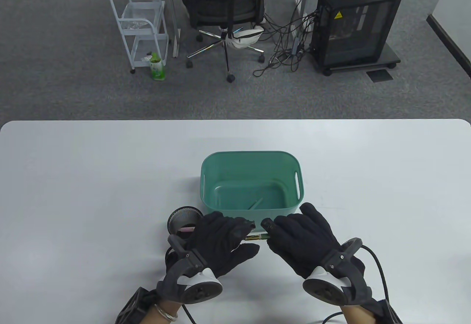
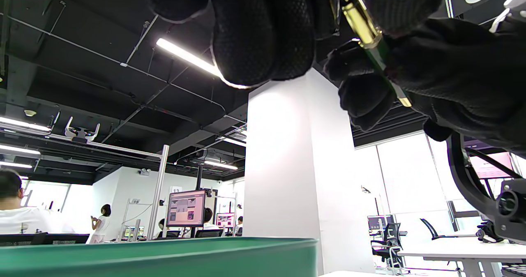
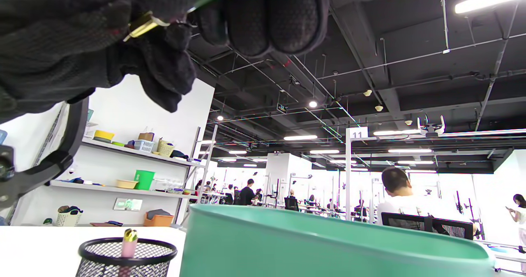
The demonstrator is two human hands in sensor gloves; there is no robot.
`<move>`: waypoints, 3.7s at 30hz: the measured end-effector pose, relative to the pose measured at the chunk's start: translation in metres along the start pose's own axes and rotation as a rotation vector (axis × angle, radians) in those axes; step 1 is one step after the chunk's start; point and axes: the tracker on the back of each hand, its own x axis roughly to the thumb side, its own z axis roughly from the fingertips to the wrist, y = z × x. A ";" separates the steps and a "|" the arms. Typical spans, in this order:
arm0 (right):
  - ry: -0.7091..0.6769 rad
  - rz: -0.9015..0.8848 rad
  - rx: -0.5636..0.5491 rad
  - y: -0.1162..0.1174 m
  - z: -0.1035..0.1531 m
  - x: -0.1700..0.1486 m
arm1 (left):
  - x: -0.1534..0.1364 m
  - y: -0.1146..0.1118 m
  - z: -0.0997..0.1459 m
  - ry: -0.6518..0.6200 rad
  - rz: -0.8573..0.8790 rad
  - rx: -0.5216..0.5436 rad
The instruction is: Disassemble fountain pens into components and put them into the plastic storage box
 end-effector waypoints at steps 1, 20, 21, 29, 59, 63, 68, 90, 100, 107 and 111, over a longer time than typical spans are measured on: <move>0.000 0.000 0.000 0.000 0.000 0.000 | 0.000 0.000 0.000 0.000 -0.002 0.000; -0.007 0.001 0.002 0.001 0.000 0.001 | 0.000 -0.001 -0.001 -0.004 0.016 -0.026; -0.007 0.000 0.002 0.001 0.000 0.001 | 0.000 -0.001 -0.001 -0.004 0.017 -0.026; -0.010 -0.002 0.004 0.001 0.000 0.002 | -0.001 -0.002 -0.001 -0.004 0.031 -0.031; -0.001 0.003 0.001 0.001 0.000 -0.001 | -0.001 -0.002 -0.001 0.003 0.002 -0.043; -0.001 0.002 0.000 0.001 0.000 -0.001 | 0.001 -0.002 -0.001 0.002 -0.010 -0.036; -0.002 0.002 0.002 0.001 0.000 -0.001 | 0.002 -0.002 -0.001 -0.003 -0.014 -0.030; -0.009 -0.001 0.000 0.001 0.001 0.001 | 0.000 -0.002 -0.001 -0.009 0.024 -0.026; -0.011 -0.001 0.001 0.001 0.001 0.002 | -0.001 -0.002 -0.001 -0.006 0.030 -0.026; -0.010 0.001 0.002 0.001 0.001 0.002 | -0.001 -0.003 -0.001 -0.002 0.015 -0.041; -0.006 0.001 0.001 0.001 0.001 0.001 | -0.001 -0.002 -0.001 0.006 0.001 -0.046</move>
